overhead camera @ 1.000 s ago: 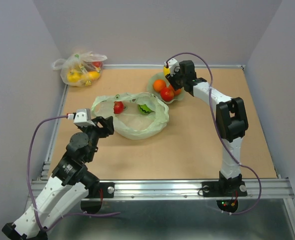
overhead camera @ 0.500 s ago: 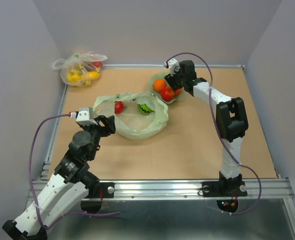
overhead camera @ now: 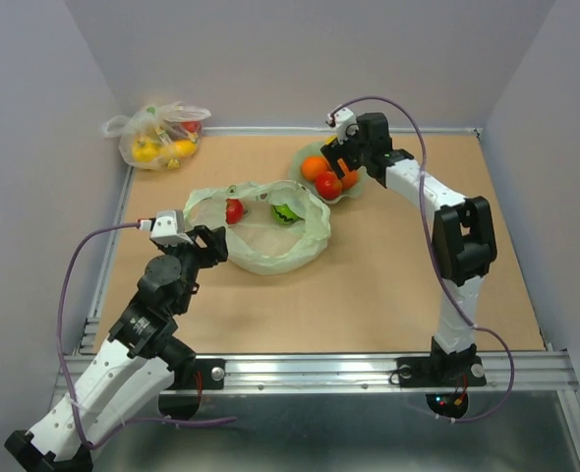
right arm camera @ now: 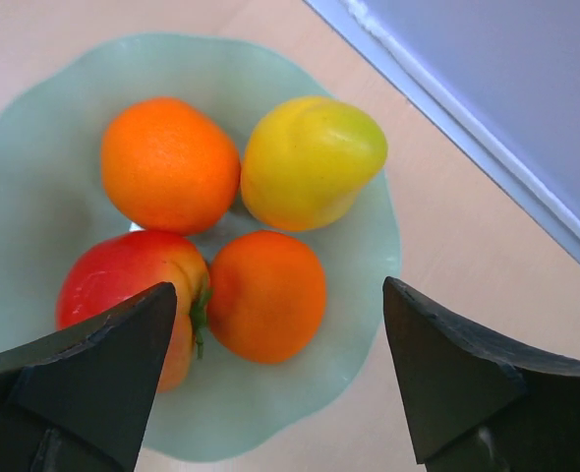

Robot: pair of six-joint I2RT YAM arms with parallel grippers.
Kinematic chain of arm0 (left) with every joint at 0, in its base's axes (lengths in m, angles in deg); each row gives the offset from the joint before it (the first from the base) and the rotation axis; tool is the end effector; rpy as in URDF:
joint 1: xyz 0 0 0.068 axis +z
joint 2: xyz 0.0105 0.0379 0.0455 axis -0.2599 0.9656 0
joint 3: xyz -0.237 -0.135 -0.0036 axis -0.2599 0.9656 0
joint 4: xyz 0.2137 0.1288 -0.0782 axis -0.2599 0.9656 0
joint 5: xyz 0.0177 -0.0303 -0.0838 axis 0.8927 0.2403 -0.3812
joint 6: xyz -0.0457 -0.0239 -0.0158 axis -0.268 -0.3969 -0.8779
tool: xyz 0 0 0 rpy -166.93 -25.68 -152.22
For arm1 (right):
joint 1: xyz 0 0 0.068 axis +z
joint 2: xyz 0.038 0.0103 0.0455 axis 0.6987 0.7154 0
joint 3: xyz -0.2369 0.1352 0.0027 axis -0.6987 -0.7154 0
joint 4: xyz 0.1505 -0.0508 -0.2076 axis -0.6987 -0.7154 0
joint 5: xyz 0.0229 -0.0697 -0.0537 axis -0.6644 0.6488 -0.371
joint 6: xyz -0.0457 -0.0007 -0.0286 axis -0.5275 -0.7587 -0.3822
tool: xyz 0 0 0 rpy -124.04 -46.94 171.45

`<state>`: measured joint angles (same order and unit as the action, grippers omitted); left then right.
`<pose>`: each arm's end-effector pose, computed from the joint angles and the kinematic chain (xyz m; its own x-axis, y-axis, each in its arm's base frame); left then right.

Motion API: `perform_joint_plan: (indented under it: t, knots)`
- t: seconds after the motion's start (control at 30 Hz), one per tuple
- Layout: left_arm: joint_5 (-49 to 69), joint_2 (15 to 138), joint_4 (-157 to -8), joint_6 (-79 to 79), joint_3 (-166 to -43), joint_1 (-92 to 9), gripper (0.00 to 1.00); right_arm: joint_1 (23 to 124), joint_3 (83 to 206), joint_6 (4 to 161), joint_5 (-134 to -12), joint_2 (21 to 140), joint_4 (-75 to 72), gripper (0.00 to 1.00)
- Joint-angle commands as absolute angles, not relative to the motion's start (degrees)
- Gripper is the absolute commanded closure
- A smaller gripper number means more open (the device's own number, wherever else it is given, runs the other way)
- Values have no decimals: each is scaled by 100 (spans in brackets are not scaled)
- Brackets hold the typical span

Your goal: Untie the knot of the plastic bag and take out the fruit

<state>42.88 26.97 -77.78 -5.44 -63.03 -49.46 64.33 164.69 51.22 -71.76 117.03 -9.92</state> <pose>0.1151 -0.0608 0.3106 -0.0315 -0.3097 -0.9503 0.1684 0.9355 -0.3105 0.4558 0.1700 0.2579 -0.2553 -0.5351 -0.8053 -0.5861 0.7481 -0.3113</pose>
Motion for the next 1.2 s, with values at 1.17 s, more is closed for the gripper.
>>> perform_joint_plan:
  t: [1.17]
  knots:
    - [5343,4330,-7874,-2213,-6178,-4943,19,8906,15919,6396,-5762,11103,-815,7]
